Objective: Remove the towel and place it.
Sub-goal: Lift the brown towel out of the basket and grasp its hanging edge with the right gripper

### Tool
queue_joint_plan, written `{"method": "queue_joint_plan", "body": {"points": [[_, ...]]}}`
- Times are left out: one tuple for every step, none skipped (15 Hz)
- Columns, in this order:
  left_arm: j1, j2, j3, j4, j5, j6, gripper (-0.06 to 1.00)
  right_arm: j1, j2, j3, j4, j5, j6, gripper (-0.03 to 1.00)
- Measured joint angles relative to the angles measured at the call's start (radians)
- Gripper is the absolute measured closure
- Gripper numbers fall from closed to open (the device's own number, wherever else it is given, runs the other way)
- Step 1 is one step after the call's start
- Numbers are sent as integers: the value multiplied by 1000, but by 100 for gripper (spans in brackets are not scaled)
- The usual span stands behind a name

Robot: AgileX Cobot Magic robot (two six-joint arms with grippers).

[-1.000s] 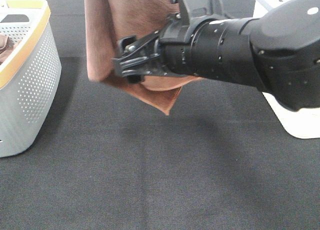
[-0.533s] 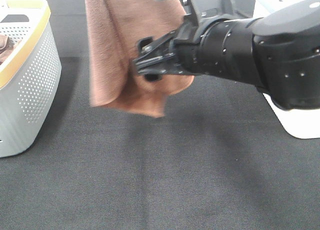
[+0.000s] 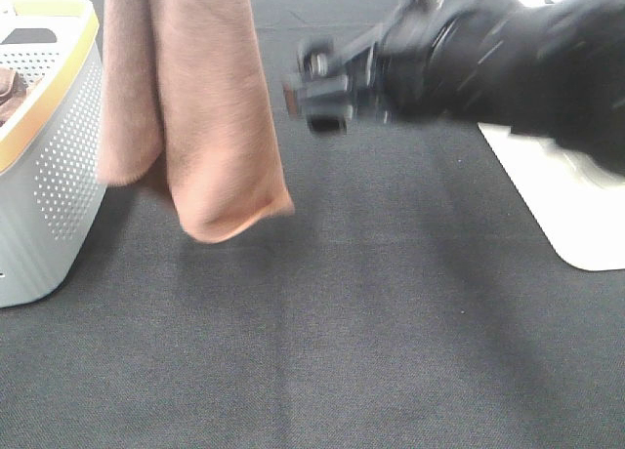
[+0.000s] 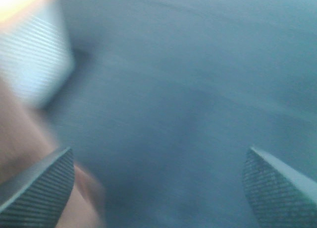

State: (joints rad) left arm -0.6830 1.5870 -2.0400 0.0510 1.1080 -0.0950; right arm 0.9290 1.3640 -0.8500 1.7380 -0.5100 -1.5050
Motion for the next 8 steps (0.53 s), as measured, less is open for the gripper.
{"method": "queue_joint_plan", "body": {"points": [[0, 0, 0, 2, -7, -1, 94, 0, -34, 0, 4, 77, -9, 10], [0, 0, 0, 8, -7, -2, 94, 0, -66, 0, 7, 165, -23, 10], [0, 0, 0, 15, -7, -4, 94, 0, -87, 0, 7, 236, -25, 10], [0, 0, 0, 19, -7, -4, 94, 0, -100, 0, 7, 298, -25, 10], [0, 0, 0, 26, -7, -4, 94, 0, -104, 0, 7, 364, -25, 10], [0, 0, 0, 33, -7, -5, 94, 0, -104, 0, -1, 433, -25, 11], [0, 0, 0, 34, -11, -7, 94, 0, -104, 0, -28, 529, -25, 12], [0, 0, 0, 22, -25, -8, 94, 0, -100, 0, -51, 569, -26, 14]]}}
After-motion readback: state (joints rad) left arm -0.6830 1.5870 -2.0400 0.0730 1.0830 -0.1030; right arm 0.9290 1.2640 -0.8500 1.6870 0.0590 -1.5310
